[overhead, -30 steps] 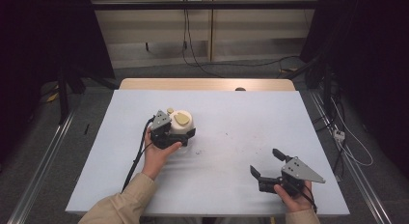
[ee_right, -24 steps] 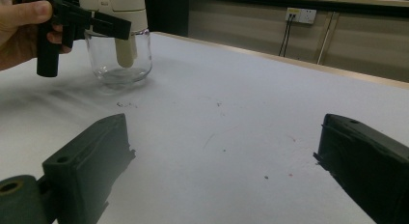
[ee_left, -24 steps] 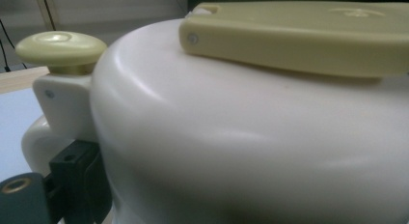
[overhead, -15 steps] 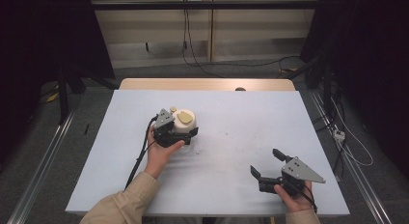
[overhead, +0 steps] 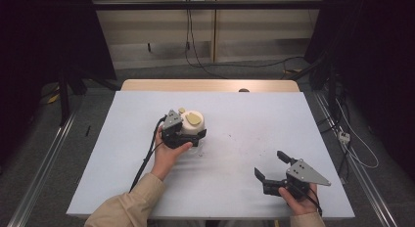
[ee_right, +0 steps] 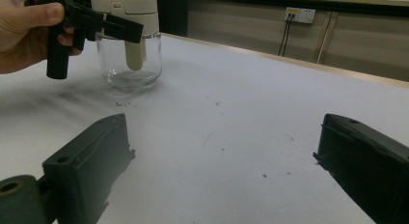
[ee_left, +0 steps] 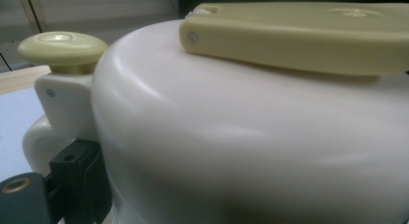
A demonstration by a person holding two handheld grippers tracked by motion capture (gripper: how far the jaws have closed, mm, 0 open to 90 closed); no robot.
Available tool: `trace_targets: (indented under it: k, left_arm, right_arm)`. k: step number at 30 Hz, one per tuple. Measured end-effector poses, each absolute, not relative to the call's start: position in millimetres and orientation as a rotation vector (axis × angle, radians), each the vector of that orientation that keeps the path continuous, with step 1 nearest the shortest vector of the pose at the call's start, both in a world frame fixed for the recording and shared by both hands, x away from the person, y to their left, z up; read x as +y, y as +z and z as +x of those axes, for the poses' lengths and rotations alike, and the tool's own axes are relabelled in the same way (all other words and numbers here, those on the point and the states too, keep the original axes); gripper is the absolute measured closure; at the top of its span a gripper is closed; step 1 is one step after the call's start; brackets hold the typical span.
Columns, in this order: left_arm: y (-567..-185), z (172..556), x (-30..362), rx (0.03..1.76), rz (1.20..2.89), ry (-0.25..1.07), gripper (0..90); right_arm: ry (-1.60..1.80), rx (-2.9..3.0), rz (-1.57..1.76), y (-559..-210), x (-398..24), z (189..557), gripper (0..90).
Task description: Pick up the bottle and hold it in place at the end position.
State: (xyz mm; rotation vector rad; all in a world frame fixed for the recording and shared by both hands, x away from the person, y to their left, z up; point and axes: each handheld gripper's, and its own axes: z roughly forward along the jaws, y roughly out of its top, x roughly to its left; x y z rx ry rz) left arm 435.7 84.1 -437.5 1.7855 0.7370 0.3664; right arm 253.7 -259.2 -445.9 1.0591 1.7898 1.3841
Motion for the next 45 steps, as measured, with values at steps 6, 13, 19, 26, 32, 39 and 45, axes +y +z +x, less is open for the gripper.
trace_targets:
  k: [6,13,19,26,32,39,45]
  left_arm:
    - [-437,436,82,0.736,1.780,0.362,6.2]
    - [-437,437,80,0.734,1.779,0.362,6.2]
    - [-436,438,79,0.735,1.779,0.361,6.2]
    - [-434,439,74,0.721,1.781,0.361,6.2]
    - [-435,440,70,0.722,1.785,0.353,6.3]
    - [-436,441,66,0.712,1.796,0.352,6.2]
    - [-436,443,62,0.707,1.794,0.351,6.3]
  right_arm:
    - [1.386,1.789,1.061,-446,-259,254,3.8]
    - [1.386,1.788,1.062,-446,-260,254,3.8]
    - [1.385,1.788,1.062,-446,-260,254,3.8]
    - [1.380,1.787,1.063,-446,-260,253,3.9]
    - [1.381,1.785,1.065,-446,-261,253,3.9]
    - [1.378,1.785,1.066,-446,-261,253,3.9]
    - [1.379,1.784,1.068,-446,-261,253,3.9]
